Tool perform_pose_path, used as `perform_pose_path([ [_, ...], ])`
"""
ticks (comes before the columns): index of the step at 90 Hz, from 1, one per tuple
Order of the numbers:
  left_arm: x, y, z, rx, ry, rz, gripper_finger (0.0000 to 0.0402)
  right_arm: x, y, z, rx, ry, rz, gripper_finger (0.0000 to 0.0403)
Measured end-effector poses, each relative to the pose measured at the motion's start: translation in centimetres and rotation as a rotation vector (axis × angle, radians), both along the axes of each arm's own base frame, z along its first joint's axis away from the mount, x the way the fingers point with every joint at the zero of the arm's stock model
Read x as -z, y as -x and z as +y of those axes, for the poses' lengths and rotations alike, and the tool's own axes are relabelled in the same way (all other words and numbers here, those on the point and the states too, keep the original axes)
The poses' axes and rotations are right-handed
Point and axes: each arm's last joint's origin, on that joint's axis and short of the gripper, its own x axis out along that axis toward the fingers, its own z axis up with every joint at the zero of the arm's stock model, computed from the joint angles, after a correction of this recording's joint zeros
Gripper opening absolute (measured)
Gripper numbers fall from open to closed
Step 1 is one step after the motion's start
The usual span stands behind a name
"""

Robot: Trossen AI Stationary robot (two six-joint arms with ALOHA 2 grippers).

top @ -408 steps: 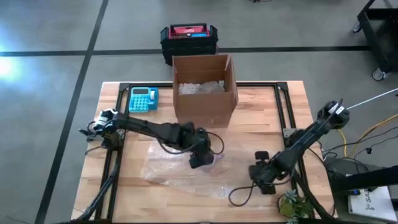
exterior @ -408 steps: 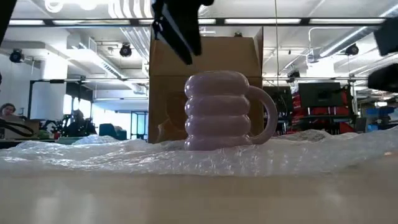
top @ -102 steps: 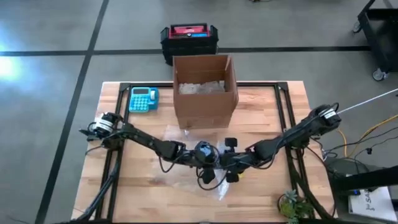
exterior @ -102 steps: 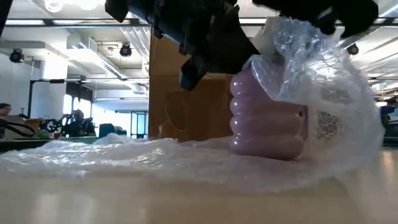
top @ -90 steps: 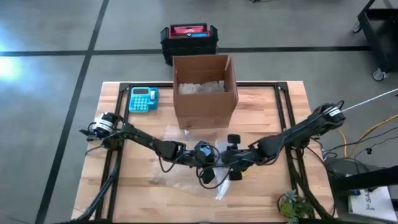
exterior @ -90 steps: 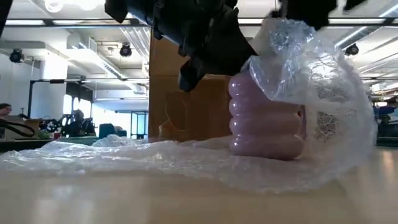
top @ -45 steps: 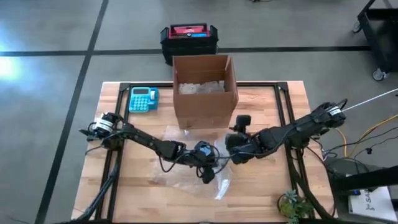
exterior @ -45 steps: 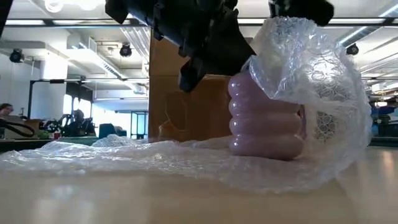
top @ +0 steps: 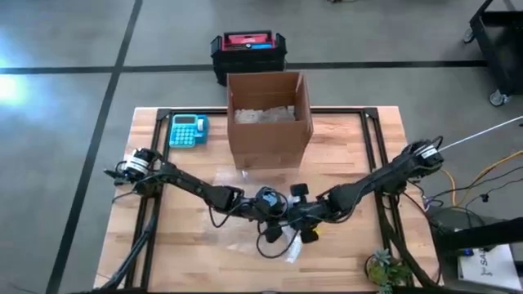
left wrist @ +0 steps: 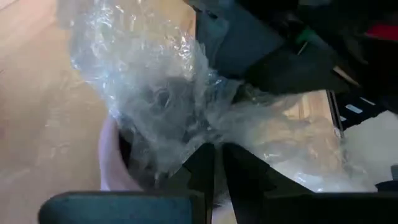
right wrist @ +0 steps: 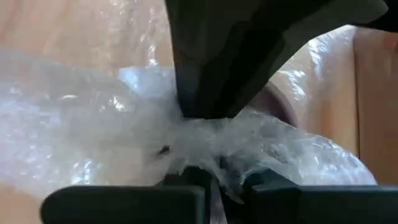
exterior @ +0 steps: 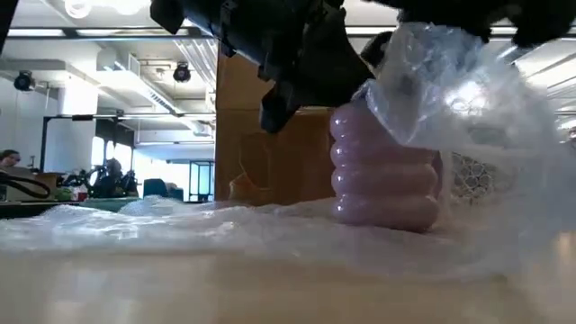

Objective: Wrap mug
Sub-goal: Wrap the purple mug with bubble wrap

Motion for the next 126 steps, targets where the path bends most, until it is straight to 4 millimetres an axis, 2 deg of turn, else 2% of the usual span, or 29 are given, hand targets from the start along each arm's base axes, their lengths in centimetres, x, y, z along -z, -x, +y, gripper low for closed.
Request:
perform_pose_path([
  [13, -0.9, 0.4, 0.0, 0.021, 0.046, -0.007, 0.0024, 0.2, -0.2, 0.1, 0.005, -0.003, -0.001, 0.0009],
  [30, -2.9, 0.8, 0.1, -0.056, 0.006, -0.088, 0.0024, -1.2, -0.2, 0.1, -0.012, -0.032, -0.042, 0.0003],
  [51, -2.9, 0.8, 0.1, -0.037, -0.056, -0.091, 0.0024, -0.9, -0.4, 0.2, -0.022, -0.024, -0.039, 0.0001],
  [87, 1.0, -0.6, -0.2, -0.008, -0.102, -0.026, 0.0024, -0.8, -0.6, 0.2, -0.008, -0.040, -0.021, 0.0007],
  [100, 1.4, -0.6, -0.2, -0.008, -0.106, -0.011, 0.0024, -2.2, -0.5, 0.2, 0.034, -0.044, 0.011, 0.0035],
  [126, 1.5, -0.6, -0.1, -0.006, -0.098, -0.007, 0.0024, -6.6, 0.3, -0.3, 0.037, 0.044, 0.163, 0.0135],
])
